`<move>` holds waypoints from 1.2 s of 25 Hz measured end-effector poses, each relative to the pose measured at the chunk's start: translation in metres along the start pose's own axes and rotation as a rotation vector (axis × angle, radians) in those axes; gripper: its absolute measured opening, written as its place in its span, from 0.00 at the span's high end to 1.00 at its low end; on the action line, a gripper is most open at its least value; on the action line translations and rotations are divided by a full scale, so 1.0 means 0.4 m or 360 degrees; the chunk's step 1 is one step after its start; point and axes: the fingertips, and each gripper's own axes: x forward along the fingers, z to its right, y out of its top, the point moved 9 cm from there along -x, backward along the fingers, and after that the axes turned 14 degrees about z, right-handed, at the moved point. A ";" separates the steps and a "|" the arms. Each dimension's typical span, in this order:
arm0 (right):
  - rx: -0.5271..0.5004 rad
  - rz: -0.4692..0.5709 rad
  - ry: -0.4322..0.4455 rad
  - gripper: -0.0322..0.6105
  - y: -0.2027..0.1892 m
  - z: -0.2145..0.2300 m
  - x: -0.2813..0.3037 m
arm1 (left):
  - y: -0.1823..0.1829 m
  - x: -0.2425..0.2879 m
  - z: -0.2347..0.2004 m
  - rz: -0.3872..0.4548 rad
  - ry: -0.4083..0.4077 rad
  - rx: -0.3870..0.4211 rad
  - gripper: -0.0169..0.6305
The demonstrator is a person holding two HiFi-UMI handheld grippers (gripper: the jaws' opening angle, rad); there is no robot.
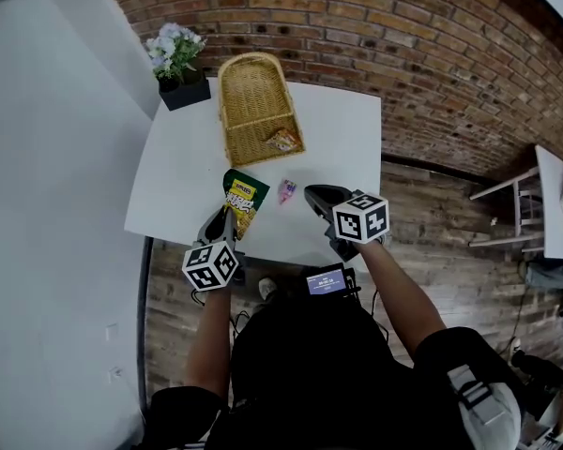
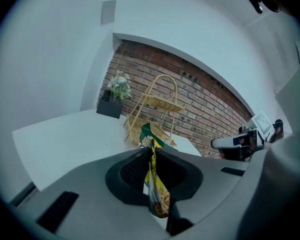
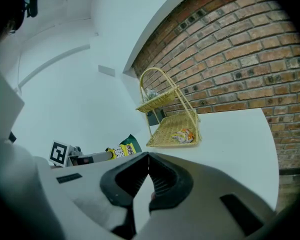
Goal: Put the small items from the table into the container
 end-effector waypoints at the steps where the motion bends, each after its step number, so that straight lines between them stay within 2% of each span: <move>1: 0.0001 0.0000 0.0001 0.93 0.000 0.000 -0.001 | 0.001 0.000 0.001 0.0001 0.0000 -0.0001 0.92; 13: 0.0016 0.0006 -0.0036 0.93 0.012 0.030 0.000 | 0.013 0.053 0.014 -0.0021 -0.0036 -0.0003 0.93; 24: 0.0006 0.0022 -0.0057 0.93 0.052 0.078 0.048 | 0.042 0.175 0.023 -0.0044 -0.0070 -0.0039 0.93; 30: 0.0001 0.0022 -0.0054 0.93 0.074 0.100 0.088 | 0.051 0.245 0.010 -0.0056 -0.0047 -0.0060 0.93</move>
